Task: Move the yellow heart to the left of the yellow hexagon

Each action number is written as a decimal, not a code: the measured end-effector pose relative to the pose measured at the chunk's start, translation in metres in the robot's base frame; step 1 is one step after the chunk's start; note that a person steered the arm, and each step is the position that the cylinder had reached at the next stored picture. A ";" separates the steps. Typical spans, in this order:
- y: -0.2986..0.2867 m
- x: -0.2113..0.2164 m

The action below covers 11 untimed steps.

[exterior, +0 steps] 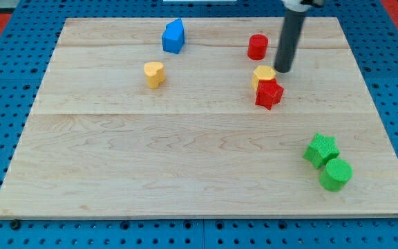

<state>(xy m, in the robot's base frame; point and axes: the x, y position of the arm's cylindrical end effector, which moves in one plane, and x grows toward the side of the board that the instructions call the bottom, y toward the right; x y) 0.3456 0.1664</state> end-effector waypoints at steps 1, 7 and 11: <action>-0.027 0.016; -0.170 -0.017; -0.208 0.034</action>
